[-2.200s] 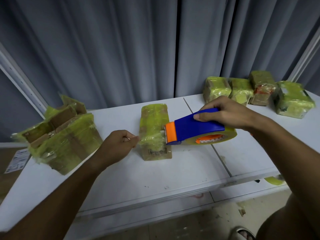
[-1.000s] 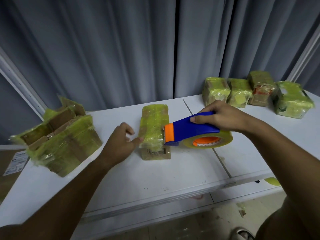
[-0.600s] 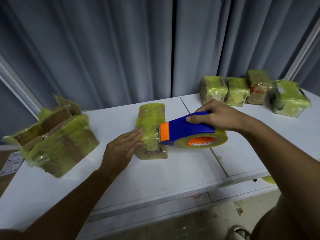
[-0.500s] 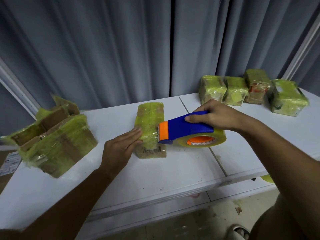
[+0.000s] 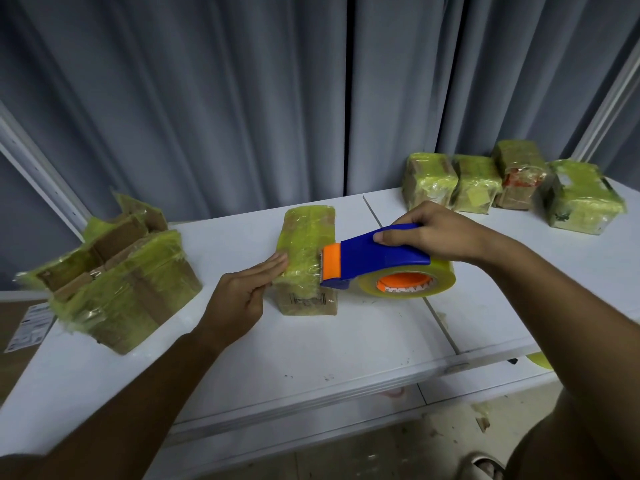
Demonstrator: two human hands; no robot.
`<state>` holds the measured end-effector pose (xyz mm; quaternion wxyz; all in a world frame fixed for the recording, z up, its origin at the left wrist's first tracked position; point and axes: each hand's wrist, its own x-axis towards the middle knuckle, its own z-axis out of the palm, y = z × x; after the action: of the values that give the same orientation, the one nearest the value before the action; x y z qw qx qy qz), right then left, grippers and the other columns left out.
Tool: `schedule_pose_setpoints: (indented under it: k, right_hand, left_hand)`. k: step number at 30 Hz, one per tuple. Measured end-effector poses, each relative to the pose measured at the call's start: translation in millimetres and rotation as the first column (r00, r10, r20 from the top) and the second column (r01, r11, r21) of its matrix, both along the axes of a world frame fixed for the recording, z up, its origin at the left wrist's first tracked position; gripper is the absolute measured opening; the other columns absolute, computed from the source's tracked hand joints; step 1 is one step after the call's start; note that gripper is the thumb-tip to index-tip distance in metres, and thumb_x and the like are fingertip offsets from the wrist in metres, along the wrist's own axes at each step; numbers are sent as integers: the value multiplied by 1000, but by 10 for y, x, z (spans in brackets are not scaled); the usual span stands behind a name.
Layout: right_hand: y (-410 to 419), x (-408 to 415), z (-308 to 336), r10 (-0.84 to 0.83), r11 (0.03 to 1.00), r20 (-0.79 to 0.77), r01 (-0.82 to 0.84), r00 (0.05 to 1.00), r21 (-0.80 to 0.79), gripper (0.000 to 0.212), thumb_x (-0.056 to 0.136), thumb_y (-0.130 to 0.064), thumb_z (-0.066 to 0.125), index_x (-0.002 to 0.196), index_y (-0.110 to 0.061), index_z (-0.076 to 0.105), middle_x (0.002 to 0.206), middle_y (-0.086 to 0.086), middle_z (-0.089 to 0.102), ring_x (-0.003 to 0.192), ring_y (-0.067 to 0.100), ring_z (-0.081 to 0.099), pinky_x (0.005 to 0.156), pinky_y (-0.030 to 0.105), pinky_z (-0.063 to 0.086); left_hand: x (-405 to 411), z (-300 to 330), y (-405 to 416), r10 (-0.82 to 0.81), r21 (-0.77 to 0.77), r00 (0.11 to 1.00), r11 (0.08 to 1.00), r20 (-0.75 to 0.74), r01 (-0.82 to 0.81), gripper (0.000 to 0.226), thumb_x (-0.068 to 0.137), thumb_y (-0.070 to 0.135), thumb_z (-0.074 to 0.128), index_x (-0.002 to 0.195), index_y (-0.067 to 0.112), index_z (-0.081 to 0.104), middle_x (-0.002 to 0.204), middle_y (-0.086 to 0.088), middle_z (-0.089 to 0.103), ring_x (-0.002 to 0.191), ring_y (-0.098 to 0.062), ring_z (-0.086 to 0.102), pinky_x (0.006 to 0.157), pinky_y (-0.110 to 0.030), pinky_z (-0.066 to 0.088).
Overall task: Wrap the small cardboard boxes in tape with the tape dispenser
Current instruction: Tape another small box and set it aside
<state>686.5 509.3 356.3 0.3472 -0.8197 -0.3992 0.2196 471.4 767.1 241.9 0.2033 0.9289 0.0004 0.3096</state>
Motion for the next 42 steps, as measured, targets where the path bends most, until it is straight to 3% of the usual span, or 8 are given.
schedule_pose_setpoints:
  k: [3,13,17,21,24,31,37,42]
  right_hand:
    - [7,-4,-4,-8,1000,1,8,1000,-6,35,92,-50,66,102,-18,75,86,-7,78,83,15,75,73,29,59]
    - [12,-4,-20,-14,1000,11,14,1000,-5,36,92,-49,66,104,-17,74,87,-7,78,82,15,74,71,27,58]
    - [17,4,-12,-24,1000,21,24,999,-7,36,92,-49,67,106,-17,74,87,-7,78,82,15,74,70,27,58]
    - [10,-15,-24,-15,1000,10,15,1000,4,36,91,-50,67,103,-16,75,86,-6,78,82,15,75,72,29,58]
    - [11,-27,-43,-11,1000,10,11,1000,5,37,91,-51,67,102,-17,76,86,-6,78,83,15,75,75,32,59]
    - [-81,2,-88,45,999,-49,-46,998,-5,41,87,-57,67,101,-20,76,91,-6,79,87,17,75,84,40,61]
    - [-309,129,-19,19,1000,-52,-20,998,-20,57,71,-66,63,100,-19,76,89,-6,79,84,15,76,75,31,59]
    - [-324,136,-18,10,999,-23,-11,1000,-31,58,69,-67,64,102,-20,75,89,-8,79,83,14,76,76,32,60]
  left_hand:
    - [7,29,15,4,-74,1000,997,25,-2,52,83,-19,59,127,10,63,132,4,61,126,-6,54,108,-29,43]
    - [32,118,48,35,-220,999,975,28,-28,39,83,-14,66,112,11,72,115,8,69,112,-4,64,103,-25,47]
    - [58,173,45,65,-103,997,993,30,-62,31,83,-7,68,108,11,75,111,4,71,107,-7,67,99,-34,52]
    - [131,210,-153,95,69,995,993,-32,-92,37,86,17,58,120,9,70,123,-2,68,115,-16,63,102,-38,49]
    - [220,127,-359,59,96,996,994,-73,-52,41,91,29,58,128,11,65,129,-2,65,121,-15,60,104,-35,45]
    - [296,37,-280,96,41,995,995,-2,-96,49,93,54,48,113,18,73,114,4,71,109,-5,63,98,-34,49]
    - [326,67,-305,108,80,992,990,65,-114,35,90,44,58,107,20,76,111,16,66,105,4,60,95,-26,49]
    - [319,70,-312,125,82,990,988,64,-130,33,89,42,61,106,19,77,109,7,72,104,0,63,94,-30,52]
